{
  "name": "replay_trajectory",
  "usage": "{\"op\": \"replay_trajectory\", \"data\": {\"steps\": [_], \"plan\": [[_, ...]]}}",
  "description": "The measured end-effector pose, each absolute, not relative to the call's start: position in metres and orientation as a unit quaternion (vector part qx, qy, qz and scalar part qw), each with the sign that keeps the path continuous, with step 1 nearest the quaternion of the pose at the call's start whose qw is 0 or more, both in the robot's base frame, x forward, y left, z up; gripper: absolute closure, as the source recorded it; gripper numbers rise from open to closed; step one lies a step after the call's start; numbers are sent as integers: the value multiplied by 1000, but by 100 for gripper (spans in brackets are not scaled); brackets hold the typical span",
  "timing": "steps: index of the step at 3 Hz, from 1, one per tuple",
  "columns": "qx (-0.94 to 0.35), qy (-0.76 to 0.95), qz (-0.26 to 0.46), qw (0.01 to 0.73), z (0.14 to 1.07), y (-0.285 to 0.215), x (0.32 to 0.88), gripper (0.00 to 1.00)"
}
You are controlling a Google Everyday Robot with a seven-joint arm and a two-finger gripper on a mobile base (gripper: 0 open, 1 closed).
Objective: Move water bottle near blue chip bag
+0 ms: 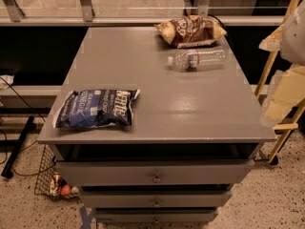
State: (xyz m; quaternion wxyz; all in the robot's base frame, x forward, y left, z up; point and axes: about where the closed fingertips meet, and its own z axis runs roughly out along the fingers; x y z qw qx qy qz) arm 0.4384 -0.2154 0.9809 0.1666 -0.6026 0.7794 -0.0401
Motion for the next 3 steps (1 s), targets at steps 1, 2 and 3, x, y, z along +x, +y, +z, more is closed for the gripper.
{"op": "replay_trajectory", "data": {"steps": [1, 2, 3], "plan": [[-603, 779, -40, 167, 981, -215, 439, 0], [-614, 764, -49, 191, 977, -229, 498, 0], [-621, 751, -62, 217, 972, -238, 545, 0]]}}
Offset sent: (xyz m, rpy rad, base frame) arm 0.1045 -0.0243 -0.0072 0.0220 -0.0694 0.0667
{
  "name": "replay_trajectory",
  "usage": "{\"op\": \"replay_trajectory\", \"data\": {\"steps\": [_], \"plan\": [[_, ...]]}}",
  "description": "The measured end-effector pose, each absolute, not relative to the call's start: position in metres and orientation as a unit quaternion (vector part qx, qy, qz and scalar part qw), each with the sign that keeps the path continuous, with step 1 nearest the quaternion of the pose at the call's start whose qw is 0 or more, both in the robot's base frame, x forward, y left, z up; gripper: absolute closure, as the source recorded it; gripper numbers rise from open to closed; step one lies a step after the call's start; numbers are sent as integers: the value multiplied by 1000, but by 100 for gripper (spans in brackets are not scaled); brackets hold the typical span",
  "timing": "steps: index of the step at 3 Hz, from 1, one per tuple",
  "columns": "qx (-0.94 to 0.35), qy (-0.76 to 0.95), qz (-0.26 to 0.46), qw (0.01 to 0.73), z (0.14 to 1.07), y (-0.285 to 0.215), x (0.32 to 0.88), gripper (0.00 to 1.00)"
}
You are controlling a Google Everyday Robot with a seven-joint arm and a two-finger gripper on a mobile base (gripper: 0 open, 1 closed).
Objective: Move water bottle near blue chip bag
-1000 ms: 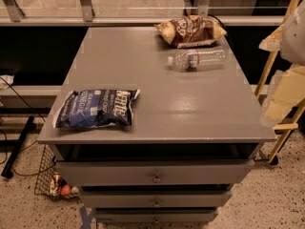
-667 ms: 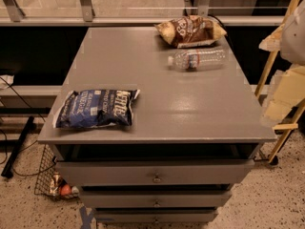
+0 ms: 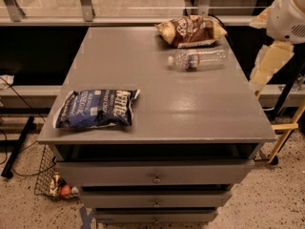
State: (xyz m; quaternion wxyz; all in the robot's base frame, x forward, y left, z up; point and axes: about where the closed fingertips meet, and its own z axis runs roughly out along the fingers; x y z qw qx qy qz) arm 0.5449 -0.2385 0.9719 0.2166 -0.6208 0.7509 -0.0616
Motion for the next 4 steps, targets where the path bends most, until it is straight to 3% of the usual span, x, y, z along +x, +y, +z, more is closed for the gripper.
{"op": "replay_trajectory", "data": {"steps": [2, 4], "plan": [[-635, 718, -88, 270, 939, -229, 647, 0], [-634, 711, -77, 294, 912, -209, 710, 0]]}}
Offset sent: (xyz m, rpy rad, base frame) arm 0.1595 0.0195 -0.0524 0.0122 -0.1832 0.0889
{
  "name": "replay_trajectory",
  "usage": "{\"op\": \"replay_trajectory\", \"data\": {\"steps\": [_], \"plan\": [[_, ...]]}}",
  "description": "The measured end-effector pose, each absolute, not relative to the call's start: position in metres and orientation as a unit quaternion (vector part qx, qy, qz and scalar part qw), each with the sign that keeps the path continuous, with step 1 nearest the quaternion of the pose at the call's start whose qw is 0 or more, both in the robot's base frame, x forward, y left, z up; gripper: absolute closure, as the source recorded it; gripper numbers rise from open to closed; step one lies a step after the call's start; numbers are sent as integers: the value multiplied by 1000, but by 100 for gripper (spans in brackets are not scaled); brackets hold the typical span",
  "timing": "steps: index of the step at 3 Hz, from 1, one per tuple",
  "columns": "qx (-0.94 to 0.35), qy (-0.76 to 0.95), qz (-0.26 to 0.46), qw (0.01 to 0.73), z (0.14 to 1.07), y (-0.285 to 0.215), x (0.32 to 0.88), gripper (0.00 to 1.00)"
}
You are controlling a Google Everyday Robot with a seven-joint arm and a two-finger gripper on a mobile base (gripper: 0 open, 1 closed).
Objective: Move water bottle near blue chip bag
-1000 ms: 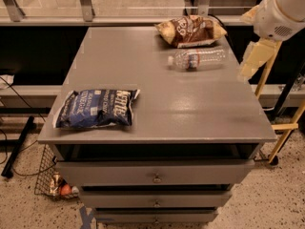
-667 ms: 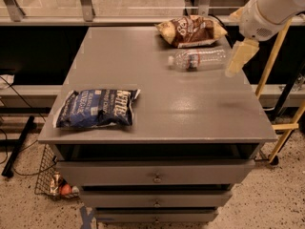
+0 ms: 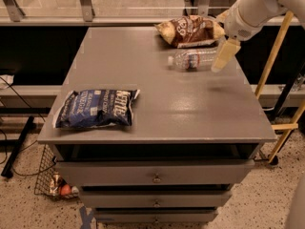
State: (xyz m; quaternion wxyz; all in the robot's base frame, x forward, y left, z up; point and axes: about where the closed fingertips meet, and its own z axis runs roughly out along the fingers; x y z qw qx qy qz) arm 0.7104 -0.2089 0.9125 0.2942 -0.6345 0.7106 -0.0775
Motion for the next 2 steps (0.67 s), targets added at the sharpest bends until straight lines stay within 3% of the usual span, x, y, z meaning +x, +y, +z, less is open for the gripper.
{"op": "replay_trajectory", "data": {"steps": [2], "plan": [[-633, 716, -46, 290, 885, -185, 730, 0]]}}
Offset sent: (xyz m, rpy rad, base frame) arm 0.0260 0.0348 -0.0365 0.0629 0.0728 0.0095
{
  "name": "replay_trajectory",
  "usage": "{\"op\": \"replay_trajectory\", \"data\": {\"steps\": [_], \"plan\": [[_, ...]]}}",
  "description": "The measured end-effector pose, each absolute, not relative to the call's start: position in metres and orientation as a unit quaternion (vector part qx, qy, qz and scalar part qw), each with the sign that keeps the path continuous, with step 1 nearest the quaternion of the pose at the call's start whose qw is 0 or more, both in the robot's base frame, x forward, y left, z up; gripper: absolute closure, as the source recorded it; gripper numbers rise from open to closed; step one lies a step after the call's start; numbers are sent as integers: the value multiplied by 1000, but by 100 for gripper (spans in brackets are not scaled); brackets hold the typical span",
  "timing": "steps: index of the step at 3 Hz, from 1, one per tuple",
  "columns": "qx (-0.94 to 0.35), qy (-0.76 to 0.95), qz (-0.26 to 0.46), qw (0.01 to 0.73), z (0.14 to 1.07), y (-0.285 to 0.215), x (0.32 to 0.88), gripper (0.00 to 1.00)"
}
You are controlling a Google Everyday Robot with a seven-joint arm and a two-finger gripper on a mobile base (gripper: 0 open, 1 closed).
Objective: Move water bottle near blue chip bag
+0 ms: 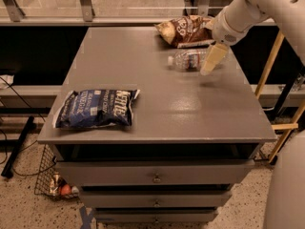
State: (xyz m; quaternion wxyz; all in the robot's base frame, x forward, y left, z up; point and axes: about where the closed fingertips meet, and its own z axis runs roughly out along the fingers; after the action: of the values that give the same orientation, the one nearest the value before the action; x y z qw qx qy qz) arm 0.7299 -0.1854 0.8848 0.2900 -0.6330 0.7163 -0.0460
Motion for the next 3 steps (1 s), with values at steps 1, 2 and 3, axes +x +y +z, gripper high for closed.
{"op": "replay_trajectory", "data": {"steps": [1, 2, 3], "plan": [[-631, 722, -31, 282, 872, -176, 735, 19], [-630, 728, -15, 270, 856, -170, 737, 41], [-633, 730, 5, 257, 836, -162, 738, 65]]}}
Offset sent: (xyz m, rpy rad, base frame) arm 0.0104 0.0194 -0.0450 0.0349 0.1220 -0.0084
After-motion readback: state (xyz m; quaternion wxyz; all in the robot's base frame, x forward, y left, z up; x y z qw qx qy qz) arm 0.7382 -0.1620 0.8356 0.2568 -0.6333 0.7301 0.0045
